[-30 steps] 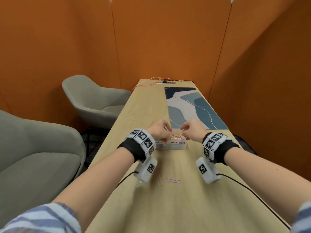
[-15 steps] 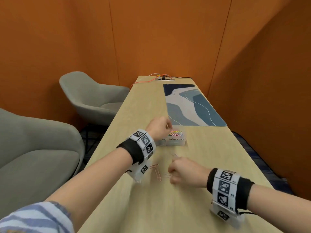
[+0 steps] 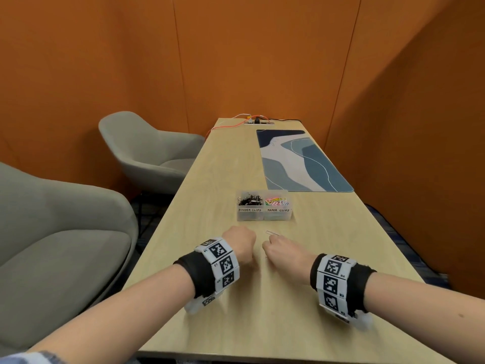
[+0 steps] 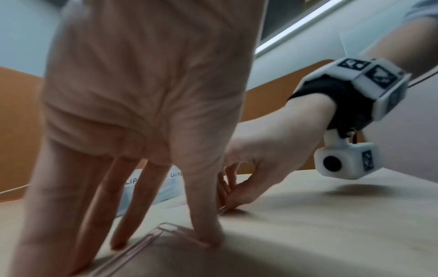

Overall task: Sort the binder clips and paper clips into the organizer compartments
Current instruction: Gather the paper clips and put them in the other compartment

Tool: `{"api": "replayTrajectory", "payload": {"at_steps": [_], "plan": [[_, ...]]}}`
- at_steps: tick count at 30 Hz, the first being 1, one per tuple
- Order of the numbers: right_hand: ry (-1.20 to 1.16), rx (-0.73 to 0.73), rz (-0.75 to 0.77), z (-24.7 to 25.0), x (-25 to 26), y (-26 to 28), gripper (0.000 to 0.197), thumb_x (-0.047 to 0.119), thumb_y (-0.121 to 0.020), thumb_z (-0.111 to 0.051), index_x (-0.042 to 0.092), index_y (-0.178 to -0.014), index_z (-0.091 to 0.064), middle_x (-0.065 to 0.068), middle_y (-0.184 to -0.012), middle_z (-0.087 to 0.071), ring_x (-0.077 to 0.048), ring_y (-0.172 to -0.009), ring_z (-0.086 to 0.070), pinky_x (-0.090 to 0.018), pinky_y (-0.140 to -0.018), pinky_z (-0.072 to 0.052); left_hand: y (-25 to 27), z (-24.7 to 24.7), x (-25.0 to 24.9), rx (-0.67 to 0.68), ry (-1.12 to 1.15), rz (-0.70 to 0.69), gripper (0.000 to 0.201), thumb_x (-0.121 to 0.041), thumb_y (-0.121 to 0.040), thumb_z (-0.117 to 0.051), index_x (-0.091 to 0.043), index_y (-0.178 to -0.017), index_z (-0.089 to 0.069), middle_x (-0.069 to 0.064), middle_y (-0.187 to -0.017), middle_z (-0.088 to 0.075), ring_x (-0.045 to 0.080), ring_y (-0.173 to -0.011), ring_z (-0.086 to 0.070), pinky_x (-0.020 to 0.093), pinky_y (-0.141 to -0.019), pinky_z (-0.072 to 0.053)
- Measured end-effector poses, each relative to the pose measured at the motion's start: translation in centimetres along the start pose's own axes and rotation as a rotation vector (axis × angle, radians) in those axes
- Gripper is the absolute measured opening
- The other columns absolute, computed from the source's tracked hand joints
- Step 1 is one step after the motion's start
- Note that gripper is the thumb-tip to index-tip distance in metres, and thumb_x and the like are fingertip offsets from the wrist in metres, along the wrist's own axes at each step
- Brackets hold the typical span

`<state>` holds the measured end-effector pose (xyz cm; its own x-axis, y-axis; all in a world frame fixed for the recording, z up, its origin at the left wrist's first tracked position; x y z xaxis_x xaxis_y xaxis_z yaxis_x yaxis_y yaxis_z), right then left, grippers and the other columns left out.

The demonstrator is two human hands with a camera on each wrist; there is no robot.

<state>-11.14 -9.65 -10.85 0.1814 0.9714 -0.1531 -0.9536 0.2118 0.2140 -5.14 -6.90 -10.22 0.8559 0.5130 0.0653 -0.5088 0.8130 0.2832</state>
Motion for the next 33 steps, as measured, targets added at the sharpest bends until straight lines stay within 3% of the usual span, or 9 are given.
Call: {"api": "replayTrajectory", "payload": {"at_steps": [3,8,13,17,20,23,25,30,33], "plan": [[0.013,-0.017,-0.019,-0.2,-1.2,0.1,0.032,-0.010,-0.090,-0.032,-0.003,-0.118,-0.047,-0.023,-0.124,-0.048,-0.035,-0.117,-0.048,-0.043,-0.090,-0.042,-0.3,0.4,0.4,-0.043,0.019,0.005,0.022,-0.016,-0.088,-0.058,0.000,-0.103,-0.064,0.016,-0.112,-0.066,0.032,-0.103,-0.064,0.032,-0.074,-0.048],[-0.009,-0.035,0.001,-0.7,-2.5,-0.7,0.027,-0.006,-0.090,-0.037,0.000,-0.113,-0.048,-0.020,-0.119,-0.050,-0.035,-0.110,-0.052,-0.042,-0.083,-0.043,-1.1,0.8,1.4,-0.088,0.043,-0.004,0.025,-0.020,-0.090,-0.060,-0.002,-0.108,-0.063,0.017,-0.117,-0.063,0.033,-0.108,-0.061,0.035,-0.084,-0.050],[-0.309,-0.152,-0.164,0.2,-6.2,-1.8,0.027,0.013,-0.086,-0.054,0.004,-0.112,-0.056,-0.014,-0.119,-0.051,-0.032,-0.108,-0.053,-0.035,-0.087,-0.044,-1.9,0.7,2.2,-0.120,0.091,-0.018,0.023,-0.021,-0.093,-0.056,-0.003,-0.105,-0.063,0.015,-0.115,-0.065,0.032,-0.106,-0.062,0.036,-0.085,-0.050],[-0.318,-0.072,-0.194,-0.5,-6.3,-2.5,0.023,0.028,-0.083,-0.061,0.013,-0.075,-0.045,-0.010,-0.092,-0.053,-0.024,-0.085,-0.047,-0.029,-0.070,-0.035,-1.9,0.6,1.8,-0.116,0.048,-0.040,0.025,-0.017,-0.093,-0.053,-0.001,-0.110,-0.062,0.018,-0.117,-0.063,0.035,-0.108,-0.061,0.037,-0.087,-0.050],[-0.231,-0.103,-0.160,0.0,-5.5,-2.8,0.029,0.010,-0.088,-0.050,0.017,-0.064,-0.036,-0.018,-0.103,-0.063,-0.030,-0.091,-0.057,-0.031,-0.069,-0.035,-1.8,0.6,1.4,-0.108,0.004,-0.045,0.026,-0.012,-0.091,-0.053,0.000,-0.114,-0.060,0.020,-0.120,-0.060,0.037,-0.111,-0.060,0.038,-0.088,-0.050],[-0.113,-0.093,-0.130,0.5,-4.6,-2.6,0.023,-0.005,-0.087,-0.039,0.006,-0.088,-0.059,-0.021,-0.113,-0.060,-0.035,-0.106,-0.058,-0.038,-0.079,-0.044,-1.9,0.6,1.4,-0.084,-0.008,-0.060,0.027,-0.006,-0.087,-0.053,0.000,-0.112,-0.061,0.020,-0.118,-0.062,0.036,-0.109,-0.061,0.037,-0.086,-0.051],[-0.048,-0.078,-0.120,0.5,-4.3,-2.8,0.027,-0.008,-0.087,-0.040,-0.002,-0.103,-0.061,-0.021,-0.115,-0.058,-0.036,-0.108,-0.057,-0.039,-0.084,-0.046,-2.0,0.6,1.7,-0.073,0.022,-0.070,0.025,-0.005,-0.087,-0.052,0.000,-0.109,-0.062,0.020,-0.115,-0.064,0.036,-0.106,-0.062,0.036,-0.083,-0.051],[-0.039,-0.089,-0.126,0.8,-4.4,-3.3,0.028,-0.006,-0.087,-0.042,-0.002,-0.109,-0.058,-0.021,-0.120,-0.054,-0.036,-0.111,-0.055,-0.039,-0.087,-0.044,-2.5,0.8,2.4,-0.022,0.140,-0.078,0.024,-0.012,-0.088,-0.054,-0.007,-0.108,-0.066,0.011,-0.110,-0.067,0.030,-0.103,-0.064,0.032,-0.083,-0.050],[-0.003,-0.091,-0.120,0.6,-4.3,-3.6,0.027,-0.006,-0.088,-0.042,-0.002,-0.111,-0.055,-0.021,-0.119,-0.054,-0.037,-0.111,-0.054,-0.042,-0.086,-0.045,-2.9,1.8,2.4,-0.012,0.235,-0.089,0.025,-0.009,-0.086,-0.052,-0.007,-0.106,-0.067,0.001,-0.070,-0.064,0.023,-0.069,-0.063,0.028,-0.072,-0.051]]}}
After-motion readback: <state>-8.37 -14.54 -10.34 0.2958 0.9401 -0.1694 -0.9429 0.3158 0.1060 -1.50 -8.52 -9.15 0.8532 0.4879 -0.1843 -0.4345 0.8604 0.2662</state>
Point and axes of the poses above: each hand's wrist, its own y-axis away from the middle knuckle, its own z-axis out of the back of the hand, x = y × z, the point moved 9 cm from there along -y, towards the middle knuckle
